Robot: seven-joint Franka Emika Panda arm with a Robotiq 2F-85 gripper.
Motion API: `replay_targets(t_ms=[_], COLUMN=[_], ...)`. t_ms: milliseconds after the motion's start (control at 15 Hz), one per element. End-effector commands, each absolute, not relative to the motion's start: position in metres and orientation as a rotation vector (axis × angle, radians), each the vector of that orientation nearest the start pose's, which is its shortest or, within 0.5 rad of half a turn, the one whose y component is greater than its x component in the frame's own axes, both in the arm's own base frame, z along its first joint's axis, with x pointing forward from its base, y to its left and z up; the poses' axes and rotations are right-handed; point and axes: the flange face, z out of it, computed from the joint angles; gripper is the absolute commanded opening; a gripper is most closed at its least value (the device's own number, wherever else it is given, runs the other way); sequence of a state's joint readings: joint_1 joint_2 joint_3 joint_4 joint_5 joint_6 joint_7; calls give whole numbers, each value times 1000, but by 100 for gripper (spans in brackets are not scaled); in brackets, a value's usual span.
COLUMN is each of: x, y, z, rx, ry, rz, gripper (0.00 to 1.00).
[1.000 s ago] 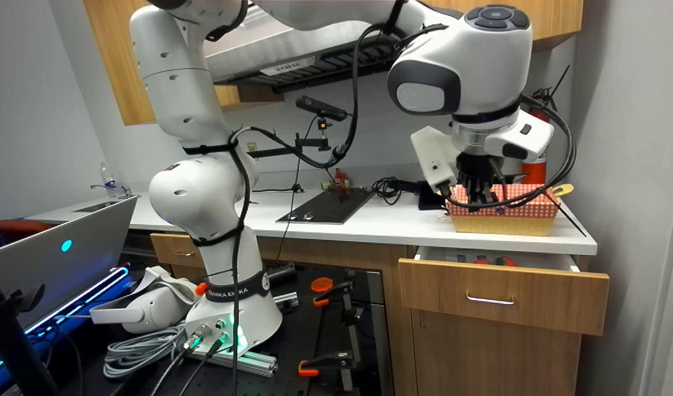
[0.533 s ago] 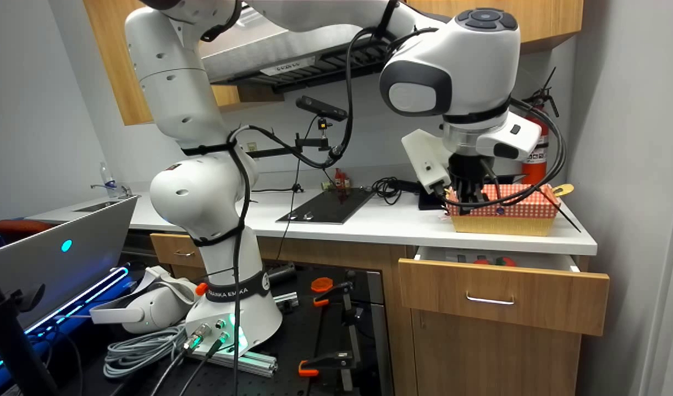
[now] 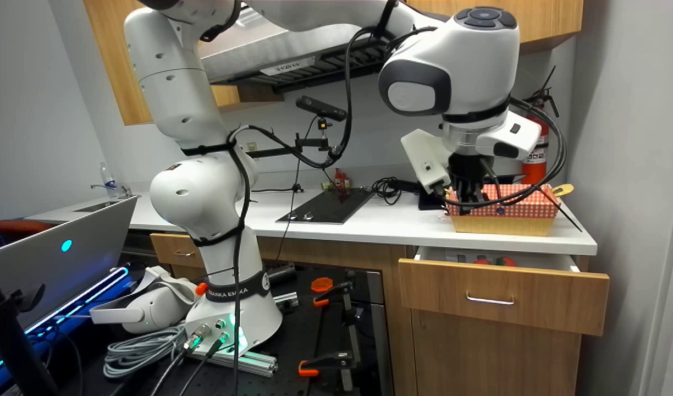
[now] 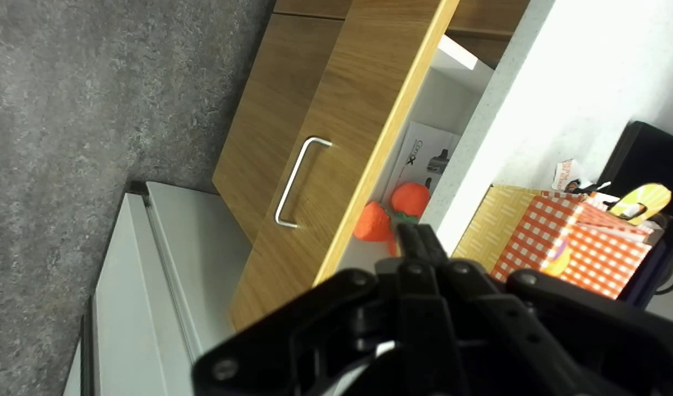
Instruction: Close the top right drawer partially
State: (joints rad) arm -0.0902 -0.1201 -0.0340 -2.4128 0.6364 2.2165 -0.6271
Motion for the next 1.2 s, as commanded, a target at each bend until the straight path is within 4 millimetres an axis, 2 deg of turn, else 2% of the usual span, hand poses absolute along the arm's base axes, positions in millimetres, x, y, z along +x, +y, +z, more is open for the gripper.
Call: replay_targets(t_ms=[0, 200, 267, 333, 400, 933, 1000, 1133], x=[469, 469, 469, 468, 467, 458, 457, 452], y=[-39, -39, -39, -39, -40, -37, -37, -38], z=[357, 357, 357, 357, 358, 363, 364, 365], rx=[-2648, -2648, -2649, -2650, -2654, -2673, -2675, -2680], ry=[-123, -123, -125, -129, -138, -206, -218, -236], rz=[-151, -151, -160, -181, -207, -264, -273, -294], gripper=[1, 1, 26, 27, 32, 94, 99, 100])
